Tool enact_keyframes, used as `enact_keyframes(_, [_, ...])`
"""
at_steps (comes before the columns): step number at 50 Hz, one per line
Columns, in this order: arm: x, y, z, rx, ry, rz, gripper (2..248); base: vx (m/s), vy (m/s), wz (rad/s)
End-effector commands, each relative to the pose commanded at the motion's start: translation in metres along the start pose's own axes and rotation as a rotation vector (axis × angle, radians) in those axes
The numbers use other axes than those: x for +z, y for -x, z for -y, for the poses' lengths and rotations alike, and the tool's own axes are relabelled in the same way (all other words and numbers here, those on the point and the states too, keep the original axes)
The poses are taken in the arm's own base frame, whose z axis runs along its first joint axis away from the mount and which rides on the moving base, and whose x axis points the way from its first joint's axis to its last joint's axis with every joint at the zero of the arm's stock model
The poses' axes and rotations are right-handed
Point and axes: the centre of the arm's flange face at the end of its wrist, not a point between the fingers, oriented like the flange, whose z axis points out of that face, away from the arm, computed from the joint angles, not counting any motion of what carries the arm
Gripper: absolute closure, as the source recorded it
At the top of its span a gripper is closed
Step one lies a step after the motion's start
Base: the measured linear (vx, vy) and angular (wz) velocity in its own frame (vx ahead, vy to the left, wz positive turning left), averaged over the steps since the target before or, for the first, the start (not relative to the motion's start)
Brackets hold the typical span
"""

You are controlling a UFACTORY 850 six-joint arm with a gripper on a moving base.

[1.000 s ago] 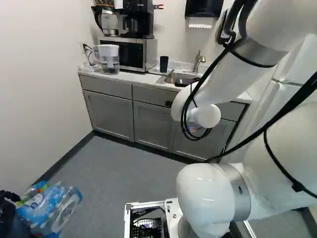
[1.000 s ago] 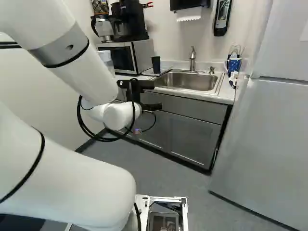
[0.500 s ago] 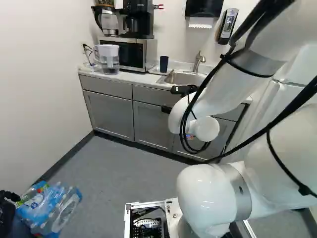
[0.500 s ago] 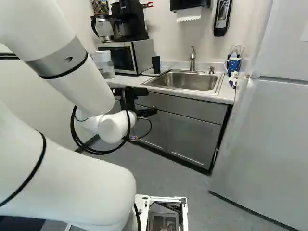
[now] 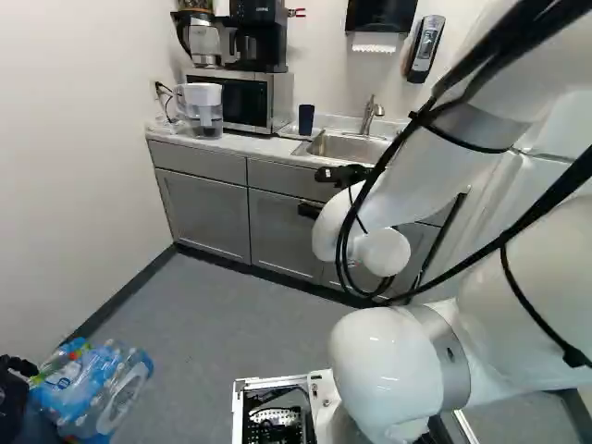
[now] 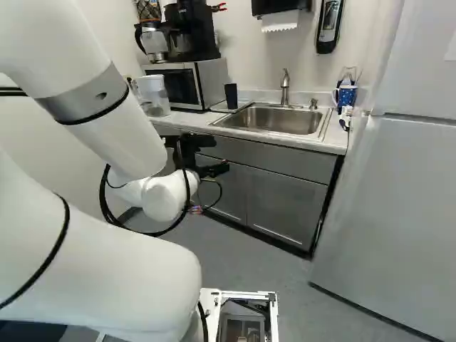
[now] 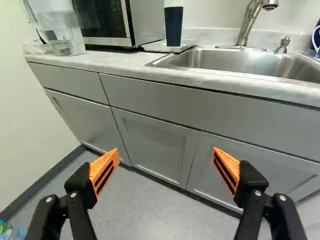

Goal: Rinse the cup and place it in the tray

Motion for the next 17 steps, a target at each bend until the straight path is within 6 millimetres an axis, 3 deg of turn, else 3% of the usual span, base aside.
enact_keyframes(17, [-0.0002, 0.0003, 0.0002, 0.0, -0.001, 0.0, 3, 0.0, 0.0, 0.0])
